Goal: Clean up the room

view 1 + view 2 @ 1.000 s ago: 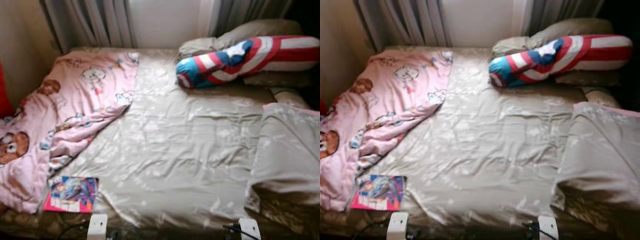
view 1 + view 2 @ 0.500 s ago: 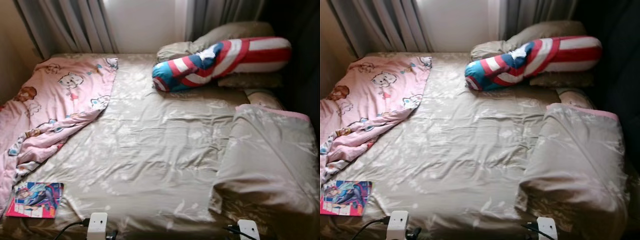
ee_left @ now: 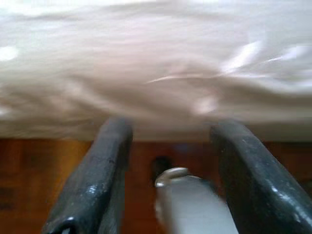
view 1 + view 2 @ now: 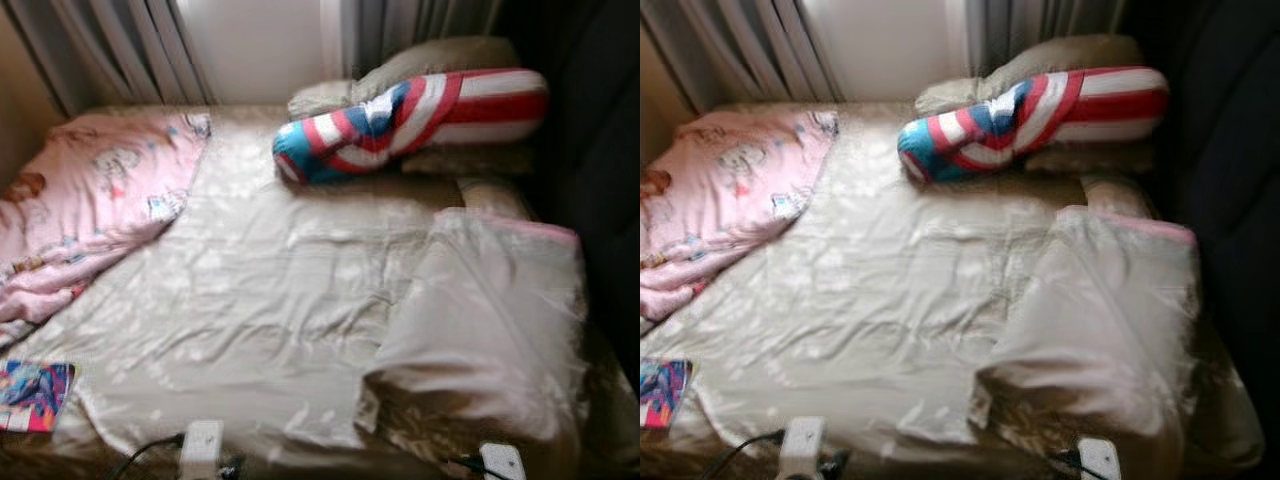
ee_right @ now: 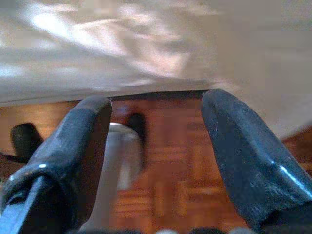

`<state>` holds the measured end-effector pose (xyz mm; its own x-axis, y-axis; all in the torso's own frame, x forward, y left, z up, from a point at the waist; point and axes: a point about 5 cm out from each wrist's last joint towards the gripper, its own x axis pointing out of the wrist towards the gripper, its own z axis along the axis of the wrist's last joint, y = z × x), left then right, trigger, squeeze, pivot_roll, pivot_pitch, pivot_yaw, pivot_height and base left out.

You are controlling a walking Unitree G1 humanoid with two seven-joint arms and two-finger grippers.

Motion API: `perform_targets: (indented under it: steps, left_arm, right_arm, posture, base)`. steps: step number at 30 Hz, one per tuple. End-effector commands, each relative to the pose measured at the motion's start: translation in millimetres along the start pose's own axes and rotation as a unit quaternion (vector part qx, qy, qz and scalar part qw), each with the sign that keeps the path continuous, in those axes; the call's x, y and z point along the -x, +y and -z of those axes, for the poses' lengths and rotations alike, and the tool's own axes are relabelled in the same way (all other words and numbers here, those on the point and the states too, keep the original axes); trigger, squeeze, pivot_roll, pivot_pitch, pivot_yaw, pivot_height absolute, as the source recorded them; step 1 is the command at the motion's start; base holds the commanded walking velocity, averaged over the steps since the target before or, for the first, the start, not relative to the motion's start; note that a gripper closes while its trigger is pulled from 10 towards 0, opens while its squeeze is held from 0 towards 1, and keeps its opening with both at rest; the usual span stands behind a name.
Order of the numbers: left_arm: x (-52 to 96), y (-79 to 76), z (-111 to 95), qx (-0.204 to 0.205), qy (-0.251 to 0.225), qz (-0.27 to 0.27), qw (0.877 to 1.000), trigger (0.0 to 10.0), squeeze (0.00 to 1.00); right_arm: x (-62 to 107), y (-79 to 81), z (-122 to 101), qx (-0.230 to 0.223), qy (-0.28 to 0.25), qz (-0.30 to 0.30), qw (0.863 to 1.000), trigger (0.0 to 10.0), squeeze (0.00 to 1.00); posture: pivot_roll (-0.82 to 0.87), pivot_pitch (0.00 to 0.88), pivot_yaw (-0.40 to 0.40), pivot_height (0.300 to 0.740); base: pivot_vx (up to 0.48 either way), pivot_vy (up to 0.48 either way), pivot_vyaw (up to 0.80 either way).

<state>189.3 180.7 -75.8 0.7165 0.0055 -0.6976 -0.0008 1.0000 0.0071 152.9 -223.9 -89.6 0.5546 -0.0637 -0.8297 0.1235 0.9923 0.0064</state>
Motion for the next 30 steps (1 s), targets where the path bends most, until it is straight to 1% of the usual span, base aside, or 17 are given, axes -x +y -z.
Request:
perform_targets:
  steps: [1, 3, 9, 22, 30]
  left_arm:
    - [3.5, 11.0, 8.3, -0.009, 0.018, -0.011, 1.0, 10.0, 0.0]
    - [3.9, 11.5, 9.5, -0.003, 0.021, -0.011, 1.0, 10.0, 0.0]
    - [5.0, 14.1, 11.5, 0.001, 0.023, -0.013, 1.0, 10.0, 0.0]
    - [4.6, 13.8, 10.2, -0.003, 0.021, -0.013, 1.0, 10.0, 0.0]
    - [4.7, 15.0, 10.3, -0.001, 0.02, -0.017, 1.0, 10.0, 0.0]
  right_arm:
    - [-1.0, 5.7, -0.7, -0.01, -0.004, -0.004, 1.0, 10.0, 0.0]
    - [-1.0, 5.7, -0.7, -0.011, -0.004, -0.004, 1.0, 10.0, 0.0]
    - [-1.0, 5.4, -1.0, -0.012, -0.005, -0.003, 1.0, 10.0, 0.0]
    - [-1.1, 4.3, -1.7, -0.013, -0.004, 0.0, 1.0, 10.0, 0.0]
    - [-1.1, 3.8, -1.7, -0.009, -0.001, 0.001, 1.0, 10.0, 0.0]
  posture:
    - [-0.04, 0.077, 0.001, 0.74]
    - [-0.04, 0.08, 0.001, 0.74]
    - [-0.04, 0.092, -0.001, 0.74]
    - [-0.04, 0.092, -0.007, 0.74]
    - [-0.04, 0.093, -0.008, 0.74]
  base:
    - [0.0, 0.0, 0.0]
    - [0.0, 0.0, 0.0]
    - [0.0, 0.0, 0.0]
    - [0.0, 0.0, 0.0]
    - [0.0, -0.3, -0.69]
